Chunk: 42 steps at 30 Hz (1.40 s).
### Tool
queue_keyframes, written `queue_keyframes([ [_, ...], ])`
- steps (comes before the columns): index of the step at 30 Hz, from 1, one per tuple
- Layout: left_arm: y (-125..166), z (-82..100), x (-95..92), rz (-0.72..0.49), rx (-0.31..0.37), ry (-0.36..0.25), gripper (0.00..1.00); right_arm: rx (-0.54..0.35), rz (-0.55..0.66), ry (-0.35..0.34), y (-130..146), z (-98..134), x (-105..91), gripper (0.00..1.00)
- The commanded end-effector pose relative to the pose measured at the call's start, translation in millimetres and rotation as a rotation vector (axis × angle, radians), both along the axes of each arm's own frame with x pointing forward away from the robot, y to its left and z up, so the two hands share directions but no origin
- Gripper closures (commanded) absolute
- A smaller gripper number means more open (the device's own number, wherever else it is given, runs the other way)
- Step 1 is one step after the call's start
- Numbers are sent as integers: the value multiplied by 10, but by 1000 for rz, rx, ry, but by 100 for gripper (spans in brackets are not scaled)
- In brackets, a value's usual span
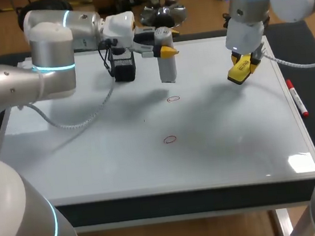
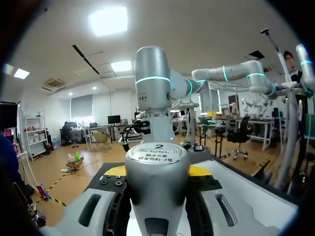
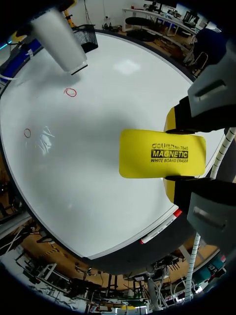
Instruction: Pick up the inspection probe, press it on each red-marked spot on the whiteboard one by one, put down the probe, pick up the eraser, and wipe off all the red marks.
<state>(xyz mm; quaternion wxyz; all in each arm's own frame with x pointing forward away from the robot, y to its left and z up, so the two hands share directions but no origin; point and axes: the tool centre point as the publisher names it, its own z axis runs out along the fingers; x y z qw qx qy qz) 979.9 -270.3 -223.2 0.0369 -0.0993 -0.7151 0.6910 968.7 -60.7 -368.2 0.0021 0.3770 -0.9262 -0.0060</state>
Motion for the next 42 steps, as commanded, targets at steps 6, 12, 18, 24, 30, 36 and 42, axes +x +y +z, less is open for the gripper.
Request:
queue_keyframes([
  [6, 8, 231, 250, -96, 13, 2, 100, -4, 1, 1, -3, 7, 7, 100],
  [12, 8, 390, 368, -127, 13, -11, 100, -4, 1, 1, -3, 7, 7, 100],
  [18, 13, 516, 501, -176, 22, -18, 100, -4, 1, 1, -3, 7, 7, 100],
  [24, 41, 585, 628, -226, 17, -9, 100, -4, 1, 1, -3, 7, 7, 100],
  [30, 108, 628, 748, -267, 23, -11, 100, -4, 1, 1, -3, 7, 7, 100],
  [36, 169, 685, 849, -305, 24, -23, 100, -4, 1, 1, -3, 7, 7, 100],
  [42, 244, 710, 962, -333, 37, -33, 100, -4, 1, 1, -3, 7, 7, 100],
])
